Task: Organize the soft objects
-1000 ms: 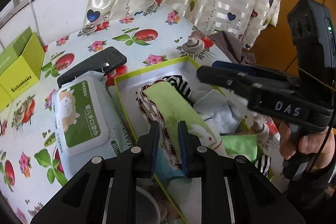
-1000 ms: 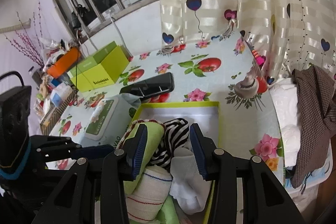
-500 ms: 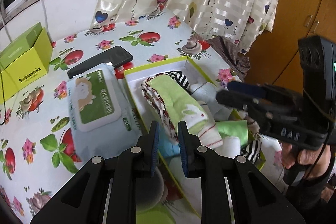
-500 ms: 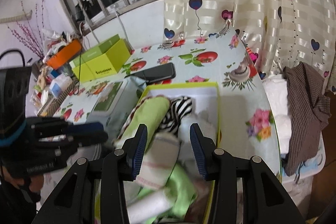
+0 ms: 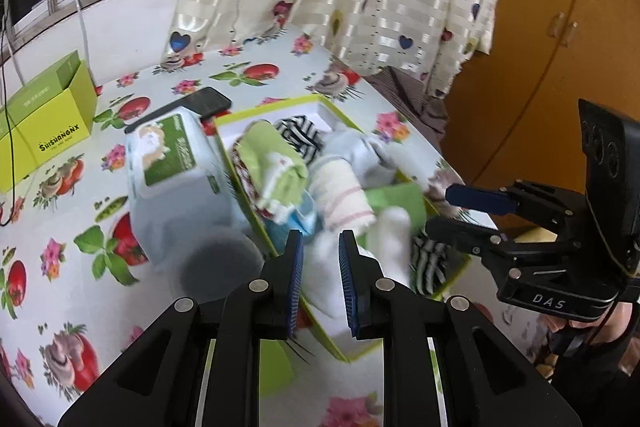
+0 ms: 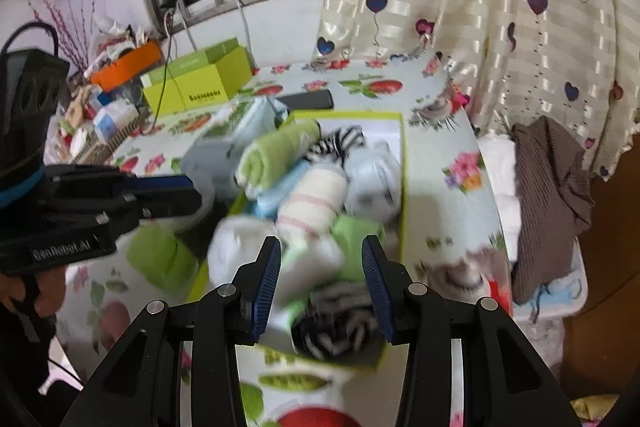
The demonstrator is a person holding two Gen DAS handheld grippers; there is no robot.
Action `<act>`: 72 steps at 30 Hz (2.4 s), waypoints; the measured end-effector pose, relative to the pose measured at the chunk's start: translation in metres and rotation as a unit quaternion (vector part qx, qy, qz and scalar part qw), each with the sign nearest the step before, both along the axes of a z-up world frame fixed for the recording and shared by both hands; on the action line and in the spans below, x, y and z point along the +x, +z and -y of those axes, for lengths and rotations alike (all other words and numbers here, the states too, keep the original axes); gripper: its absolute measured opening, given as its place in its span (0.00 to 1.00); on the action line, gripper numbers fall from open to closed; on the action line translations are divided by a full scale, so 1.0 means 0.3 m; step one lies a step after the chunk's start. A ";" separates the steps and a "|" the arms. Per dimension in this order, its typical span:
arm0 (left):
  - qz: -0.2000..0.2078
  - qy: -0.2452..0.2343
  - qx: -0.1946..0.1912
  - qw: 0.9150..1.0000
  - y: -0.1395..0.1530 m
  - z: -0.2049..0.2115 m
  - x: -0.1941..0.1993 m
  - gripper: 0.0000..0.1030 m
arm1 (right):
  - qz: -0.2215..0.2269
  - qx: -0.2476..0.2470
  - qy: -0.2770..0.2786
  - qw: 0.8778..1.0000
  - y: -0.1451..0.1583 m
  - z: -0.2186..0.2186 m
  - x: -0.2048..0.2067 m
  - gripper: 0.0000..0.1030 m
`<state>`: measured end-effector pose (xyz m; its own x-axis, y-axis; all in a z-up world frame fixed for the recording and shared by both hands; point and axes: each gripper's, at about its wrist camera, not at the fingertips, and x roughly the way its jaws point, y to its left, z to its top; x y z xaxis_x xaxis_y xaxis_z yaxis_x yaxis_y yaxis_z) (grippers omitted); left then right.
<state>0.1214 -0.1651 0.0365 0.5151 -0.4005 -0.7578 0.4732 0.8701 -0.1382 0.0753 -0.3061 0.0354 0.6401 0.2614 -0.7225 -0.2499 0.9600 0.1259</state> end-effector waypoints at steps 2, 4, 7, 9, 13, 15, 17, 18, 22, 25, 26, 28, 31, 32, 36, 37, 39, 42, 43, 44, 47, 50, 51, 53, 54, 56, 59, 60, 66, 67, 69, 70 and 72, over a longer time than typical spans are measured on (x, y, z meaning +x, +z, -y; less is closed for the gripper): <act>-0.006 -0.008 -0.004 1.000 -0.014 0.010 -0.024 0.19 | -0.010 -0.008 0.001 1.000 -0.028 0.000 -0.027 0.40; -0.011 -0.013 -0.007 1.000 -0.027 0.019 -0.043 0.19 | -0.024 -0.014 0.006 1.000 -0.061 -0.007 -0.038 0.40; -0.017 -0.024 -0.007 1.000 -0.049 0.045 -0.056 0.19 | -0.036 -0.012 0.010 0.999 -0.098 -0.018 -0.035 0.33; -0.019 -0.027 -0.006 0.999 -0.059 0.054 -0.062 0.19 | -0.039 -0.011 0.011 0.999 -0.108 -0.023 -0.028 0.32; -0.027 -0.022 -0.005 0.999 -0.091 0.065 -0.057 0.19 | -0.042 -0.005 0.010 0.999 -0.112 -0.017 -0.025 0.32; -0.034 -0.018 -0.005 0.999 -0.107 0.066 -0.058 0.19 | -0.039 -0.003 0.008 0.999 -0.103 -0.015 -0.035 0.32; -0.034 -0.015 -0.006 0.999 -0.112 0.063 -0.065 0.19 | -0.034 -0.003 0.006 0.999 -0.088 -0.014 -0.047 0.32; -0.032 -0.014 -0.008 0.999 -0.109 0.061 -0.074 0.19 | -0.032 -0.005 0.005 0.999 -0.080 -0.015 -0.054 0.34; -0.014 -0.008 -0.012 1.000 -0.084 0.050 -0.114 0.19 | -0.022 -0.011 0.002 1.000 -0.052 -0.027 -0.081 0.43; -0.002 -0.003 -0.011 1.000 -0.067 0.043 -0.142 0.19 | -0.013 -0.019 0.004 1.000 -0.031 -0.048 -0.104 0.50; 0.003 -0.003 -0.011 1.000 -0.061 0.040 -0.152 0.19 | -0.010 -0.024 0.004 1.000 -0.022 -0.055 -0.112 0.52; 0.013 0.001 -0.009 1.000 -0.047 0.035 -0.171 0.19 | -0.005 -0.032 0.003 0.999 -0.008 -0.066 -0.123 0.54; 0.028 0.003 -0.007 1.000 -0.031 0.028 -0.205 0.19 | -0.001 -0.040 0.001 0.999 0.008 -0.085 -0.143 0.56; 0.032 0.005 -0.006 0.999 -0.027 0.026 -0.215 0.20 | -0.001 -0.042 -0.001 0.999 0.012 -0.090 -0.150 0.57; 0.041 0.015 -0.002 0.999 -0.020 0.009 -0.251 0.20 | -0.001 -0.052 -0.005 0.999 0.017 -0.118 -0.177 0.60; 0.045 0.021 -0.001 0.999 -0.018 0.000 -0.262 0.20 | -0.001 -0.055 -0.006 0.998 0.017 -0.123 -0.184 0.60; 0.049 0.031 0.002 0.998 -0.016 -0.013 -0.276 0.20 | -0.001 -0.063 -0.009 0.998 0.019 -0.141 -0.201 0.61; 0.051 0.044 0.003 0.998 -0.017 -0.034 -0.297 0.20 | 0.000 -0.071 -0.008 0.997 0.021 -0.168 -0.225 0.61; 0.053 0.049 0.006 0.997 -0.019 -0.039 -0.305 0.20 | 0.001 -0.073 -0.008 0.997 0.022 -0.175 -0.233 0.61; 0.054 0.053 0.010 0.997 -0.021 -0.042 -0.309 0.20 | 0.001 -0.075 -0.008 0.997 0.021 -0.181 -0.240 0.61; 0.050 0.062 0.015 0.997 -0.032 -0.051 -0.322 0.20 | 0.000 -0.081 -0.006 0.997 0.019 -0.195 -0.256 0.61; 0.047 0.067 0.016 0.997 -0.040 -0.059 -0.334 0.20 | -0.002 -0.086 -0.004 0.996 0.015 -0.207 -0.268 0.61; 0.047 0.068 0.016 0.996 -0.042 -0.062 -0.340 0.20 | -0.002 -0.087 -0.002 0.996 0.015 -0.210 -0.271 0.61; 0.051 0.071 0.017 0.996 -0.041 -0.066 -0.350 0.20 | -0.003 -0.088 0.000 0.996 0.014 -0.215 -0.274 0.61; 0.052 0.072 0.018 0.996 -0.040 -0.069 -0.354 0.20 | -0.004 -0.088 0.000 0.996 0.013 -0.218 -0.276 0.61; 0.058 0.075 0.023 0.995 -0.038 -0.070 -0.359 0.20 | -0.003 -0.088 0.002 0.996 0.013 -0.221 -0.279 0.61; 0.059 0.078 0.022 0.995 -0.034 -0.073 -0.364 0.20 | -0.003 -0.088 0.004 0.996 0.013 -0.227 -0.279 0.61; 0.058 0.078 0.021 0.995 -0.034 -0.074 -0.363 0.20 | -0.004 -0.089 0.005 0.996 0.012 -0.229 -0.280 0.61; 0.058 0.087 0.036 0.994 -0.044 -0.075 -0.354 0.20 | -0.004 -0.089 0.004 0.996 0.011 -0.232 -0.281 0.61; 0.057 0.086 0.038 0.994 -0.047 -0.074 -0.351 0.20 | -0.004 -0.089 0.003 0.996 0.012 -0.231 -0.280 0.61; 0.053 0.085 0.036 0.994 -0.053 -0.074 -0.346 0.20 | -0.006 -0.089 0.004 0.996 0.008 -0.233 -0.281 0.61; 0.053 0.085 0.036 0.994 -0.054 -0.075 -0.345 0.20 | -0.007 -0.089 0.004 0.996 0.003 -0.235 -0.277 0.61; 0.052 0.085 0.037 0.994 -0.058 -0.074 -0.341 0.20 | -0.009 -0.089 0.005 0.996 -0.004 -0.235 -0.273 0.61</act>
